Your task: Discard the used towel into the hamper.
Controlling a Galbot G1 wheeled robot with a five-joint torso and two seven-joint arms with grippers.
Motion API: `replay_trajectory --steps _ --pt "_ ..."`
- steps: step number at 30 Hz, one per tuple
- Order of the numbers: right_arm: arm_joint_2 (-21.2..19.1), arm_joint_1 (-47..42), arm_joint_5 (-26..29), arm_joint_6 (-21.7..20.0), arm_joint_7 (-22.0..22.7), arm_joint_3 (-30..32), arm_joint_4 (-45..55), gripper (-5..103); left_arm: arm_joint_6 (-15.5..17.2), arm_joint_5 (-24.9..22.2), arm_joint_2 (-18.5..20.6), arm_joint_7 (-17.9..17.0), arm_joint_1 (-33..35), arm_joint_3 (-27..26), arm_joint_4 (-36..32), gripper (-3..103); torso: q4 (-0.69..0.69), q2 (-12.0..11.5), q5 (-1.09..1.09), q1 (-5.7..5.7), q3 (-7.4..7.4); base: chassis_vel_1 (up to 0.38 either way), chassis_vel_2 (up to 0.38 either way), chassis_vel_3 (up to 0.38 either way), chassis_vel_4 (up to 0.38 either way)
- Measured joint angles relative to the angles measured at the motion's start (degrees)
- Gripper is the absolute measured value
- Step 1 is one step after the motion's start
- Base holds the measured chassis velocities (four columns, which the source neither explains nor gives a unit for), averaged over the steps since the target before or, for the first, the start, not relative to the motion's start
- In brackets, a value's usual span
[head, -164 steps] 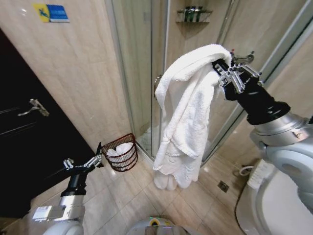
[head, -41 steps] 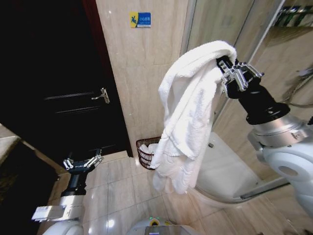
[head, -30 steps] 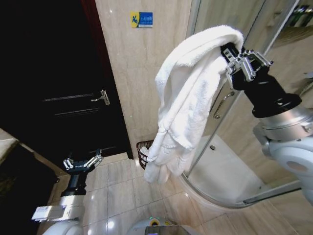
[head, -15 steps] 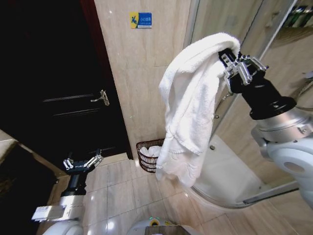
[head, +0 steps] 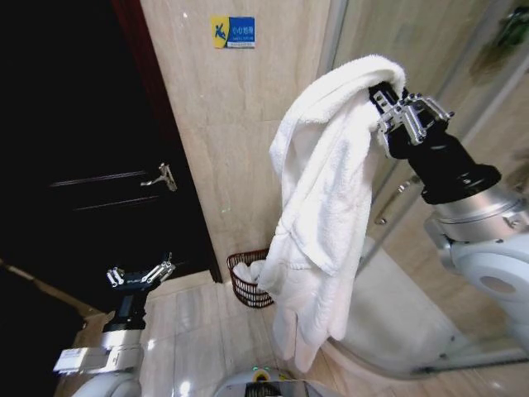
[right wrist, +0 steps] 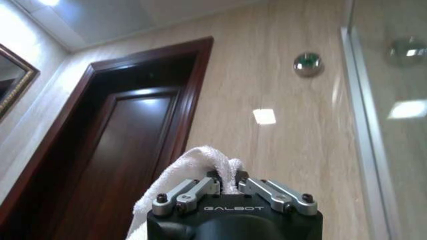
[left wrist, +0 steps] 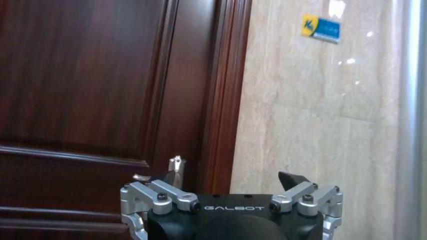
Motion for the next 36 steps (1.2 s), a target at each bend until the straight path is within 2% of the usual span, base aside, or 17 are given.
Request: replay_trajectory --steps 3,5,8,10,18,36 --pt "-0.1 0.1 0.2 -0.1 0.1 -0.1 0.1 10 0.0 0.0 0.0 0.0 0.0 0.0 0.0 100 0.06 0.0 0.02 0.00 0.00 -0.123 0.171 0.073 -0.079" --pt "-0.1 0.1 0.2 -0.1 0.2 -0.2 0.1 10 0.0 0.0 0.0 0.0 0.0 0.0 0.0 100 0.04 0.0 -0.03 -0.02 0.00 -0.072 0.104 0.025 0.012" --pt "-0.1 0.1 0.3 -0.2 0.2 -0.2 0.1 10 0.0 0.0 0.0 0.0 0.0 0.0 0.0 100 0.03 0.0 0.06 -0.10 -0.03 0.000 0.000 0.000 0.000" --pt "-0.1 0.1 0.3 -0.2 0.2 -0.2 0.2 10 0.0 0.0 0.0 0.0 0.0 0.0 0.0 100 -0.03 0.1 0.02 -0.14 -0.05 0.011 -0.098 -0.029 0.041" --pt "-0.1 0.1 0.3 -0.2 0.2 -0.2 0.2 10 0.0 0.0 0.0 0.0 0.0 0.0 0.0 100 0.03 0.1 -0.01 -0.11 -0.04 0.013 -0.033 -0.026 0.016" --pt "-0.1 0.1 0.3 -0.2 0.2 -0.2 0.2 10 0.0 0.0 0.0 0.0 0.0 0.0 0.0 100 0.02 0.0 0.01 -0.08 -0.03 0.000 0.000 0.000 0.000"
